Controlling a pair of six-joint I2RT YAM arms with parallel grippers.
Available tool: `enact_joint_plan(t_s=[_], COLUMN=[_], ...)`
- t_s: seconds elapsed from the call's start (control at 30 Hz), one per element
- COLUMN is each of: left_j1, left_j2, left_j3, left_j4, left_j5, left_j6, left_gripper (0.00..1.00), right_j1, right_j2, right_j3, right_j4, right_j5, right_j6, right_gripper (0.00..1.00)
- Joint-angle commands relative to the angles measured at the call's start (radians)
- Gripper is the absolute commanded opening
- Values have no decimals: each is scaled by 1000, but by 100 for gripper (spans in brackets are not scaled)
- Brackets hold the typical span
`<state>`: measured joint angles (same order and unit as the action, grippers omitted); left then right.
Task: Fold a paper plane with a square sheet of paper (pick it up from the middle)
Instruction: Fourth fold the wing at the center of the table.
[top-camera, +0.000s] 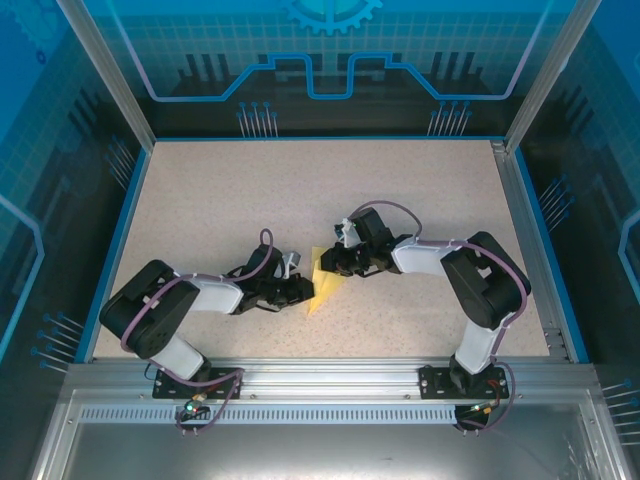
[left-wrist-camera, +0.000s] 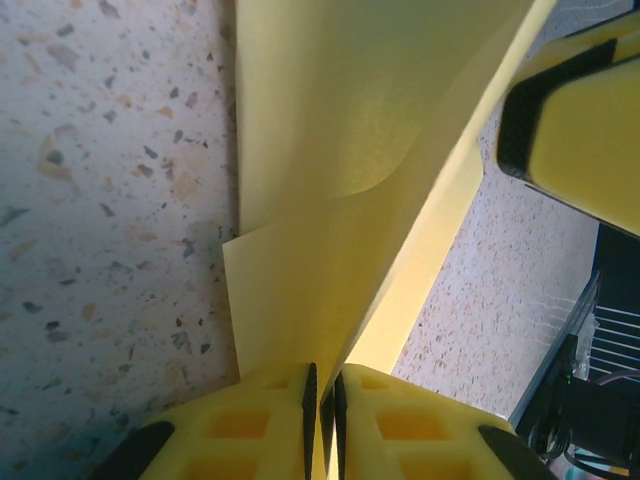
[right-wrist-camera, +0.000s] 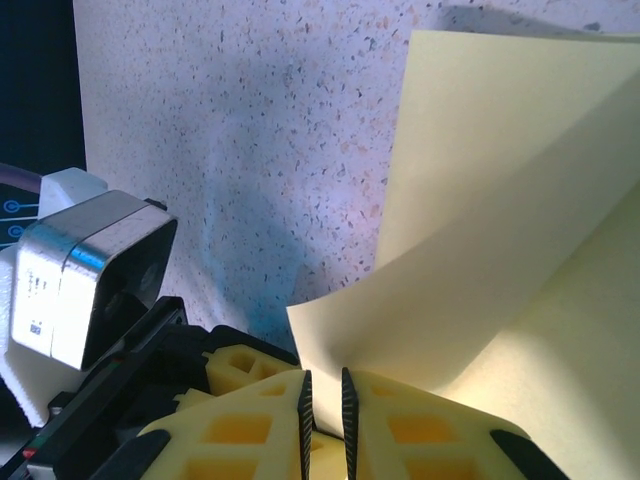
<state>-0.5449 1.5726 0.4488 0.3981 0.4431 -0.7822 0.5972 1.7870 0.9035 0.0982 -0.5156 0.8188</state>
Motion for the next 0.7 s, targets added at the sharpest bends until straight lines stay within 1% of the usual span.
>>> enact_joint_plan(t_s=[0.0,0.23,0.47,0.67], left_j1=[4,5,5,5], left_j2=[22,40,38,40], left_j3=[-6,-4,-17,-15], left_j4=[7,13,7,7], left_j5=[20,21,8,14], left_j6=[-18,-25,-37,-39], left_gripper=[16,15,14,13], right_j1=[13,21,20,15], right_j2=[15,56,92,112], right_j3=[21,45,50,51], right_j4=[2,25,32,38], right_j5=[-36,-73,-38,-34], right_j6=[-18,-9,7,8], right_gripper=[18,18,18,18])
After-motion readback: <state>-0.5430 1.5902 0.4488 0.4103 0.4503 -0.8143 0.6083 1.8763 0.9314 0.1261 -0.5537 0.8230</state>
